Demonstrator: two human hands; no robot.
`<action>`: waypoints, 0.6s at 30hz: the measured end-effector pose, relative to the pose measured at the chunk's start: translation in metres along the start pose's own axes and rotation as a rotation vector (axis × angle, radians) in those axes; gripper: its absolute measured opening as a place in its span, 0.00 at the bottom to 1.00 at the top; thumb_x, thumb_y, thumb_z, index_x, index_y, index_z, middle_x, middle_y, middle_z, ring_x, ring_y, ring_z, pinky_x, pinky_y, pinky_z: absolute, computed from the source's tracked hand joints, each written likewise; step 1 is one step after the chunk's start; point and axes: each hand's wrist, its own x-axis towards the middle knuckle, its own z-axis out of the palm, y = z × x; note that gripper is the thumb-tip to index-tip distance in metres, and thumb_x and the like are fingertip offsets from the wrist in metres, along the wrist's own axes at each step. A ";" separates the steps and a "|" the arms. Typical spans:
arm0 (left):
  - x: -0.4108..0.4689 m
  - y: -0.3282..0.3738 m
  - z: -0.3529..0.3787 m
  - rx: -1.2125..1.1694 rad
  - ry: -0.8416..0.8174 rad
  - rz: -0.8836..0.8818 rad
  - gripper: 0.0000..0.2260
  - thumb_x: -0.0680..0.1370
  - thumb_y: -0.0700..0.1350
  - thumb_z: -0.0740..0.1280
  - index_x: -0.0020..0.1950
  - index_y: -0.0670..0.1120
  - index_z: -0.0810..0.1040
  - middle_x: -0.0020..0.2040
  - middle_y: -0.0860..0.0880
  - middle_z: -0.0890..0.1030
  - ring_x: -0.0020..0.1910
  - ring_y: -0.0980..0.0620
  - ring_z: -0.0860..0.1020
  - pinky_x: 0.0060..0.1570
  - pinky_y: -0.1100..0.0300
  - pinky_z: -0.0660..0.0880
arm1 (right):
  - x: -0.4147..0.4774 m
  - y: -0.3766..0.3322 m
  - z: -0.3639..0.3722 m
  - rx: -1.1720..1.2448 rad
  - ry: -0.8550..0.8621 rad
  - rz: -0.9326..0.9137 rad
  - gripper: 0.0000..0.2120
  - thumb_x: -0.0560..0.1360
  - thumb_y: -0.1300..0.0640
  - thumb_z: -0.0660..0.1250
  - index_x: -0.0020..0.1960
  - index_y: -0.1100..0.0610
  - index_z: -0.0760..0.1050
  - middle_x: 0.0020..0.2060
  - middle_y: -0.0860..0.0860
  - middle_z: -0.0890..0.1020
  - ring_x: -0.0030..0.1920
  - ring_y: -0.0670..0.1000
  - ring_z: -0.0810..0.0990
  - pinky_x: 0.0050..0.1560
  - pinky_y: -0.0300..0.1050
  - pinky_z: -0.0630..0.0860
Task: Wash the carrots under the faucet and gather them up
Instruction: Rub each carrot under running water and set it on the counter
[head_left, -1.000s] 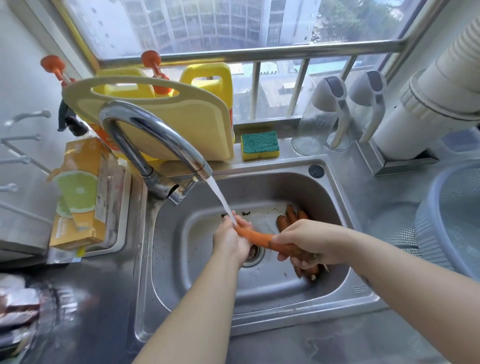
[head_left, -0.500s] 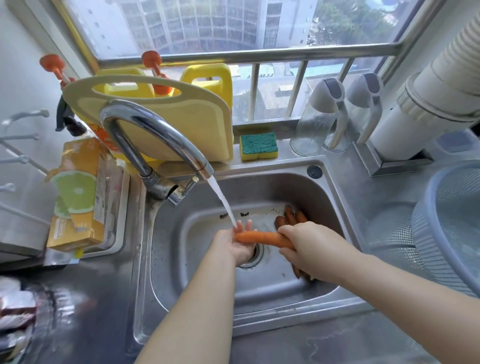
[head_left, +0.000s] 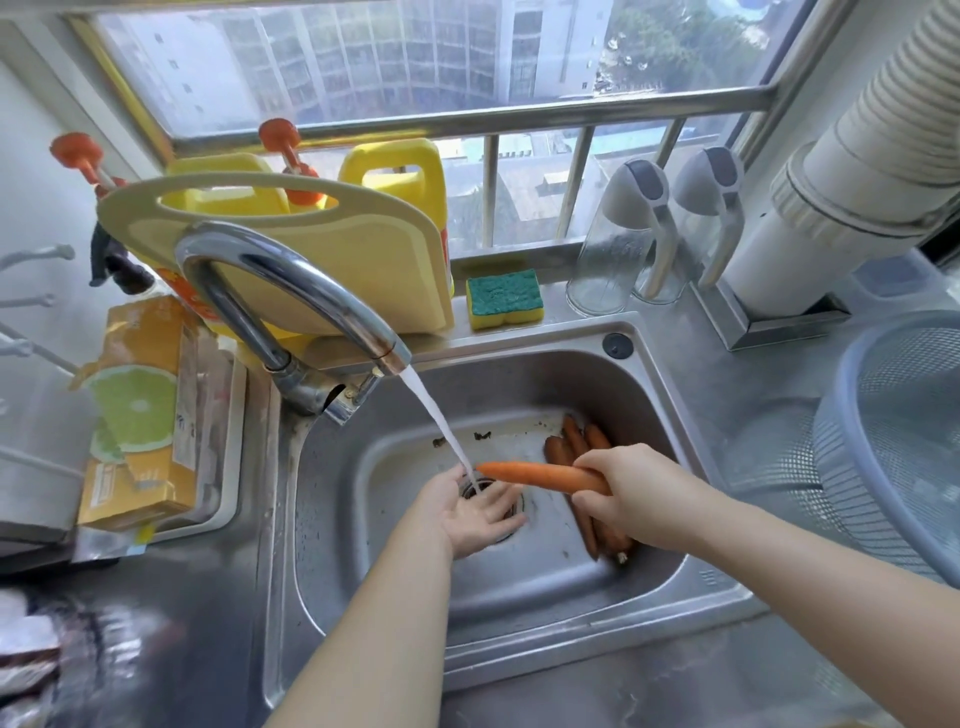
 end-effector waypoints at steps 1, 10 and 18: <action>-0.002 0.000 -0.001 0.020 -0.010 -0.017 0.20 0.82 0.54 0.52 0.55 0.39 0.73 0.53 0.40 0.80 0.67 0.44 0.73 0.65 0.41 0.64 | 0.003 -0.002 0.001 0.019 -0.031 0.007 0.13 0.77 0.50 0.62 0.57 0.55 0.78 0.50 0.53 0.82 0.55 0.52 0.76 0.59 0.44 0.71; 0.004 -0.007 0.025 -0.120 0.022 0.248 0.15 0.82 0.52 0.53 0.64 0.46 0.65 0.43 0.43 0.79 0.40 0.48 0.78 0.48 0.51 0.76 | 0.018 -0.017 0.012 0.663 -0.297 0.226 0.17 0.77 0.52 0.62 0.51 0.67 0.79 0.42 0.59 0.82 0.30 0.49 0.74 0.29 0.38 0.71; 0.013 -0.028 0.028 0.109 0.098 0.426 0.16 0.83 0.42 0.53 0.71 0.46 0.57 0.44 0.44 0.73 0.38 0.48 0.76 0.35 0.55 0.75 | 0.023 -0.019 0.007 0.757 -0.357 0.283 0.16 0.78 0.52 0.63 0.51 0.64 0.79 0.37 0.54 0.81 0.28 0.47 0.73 0.29 0.38 0.70</action>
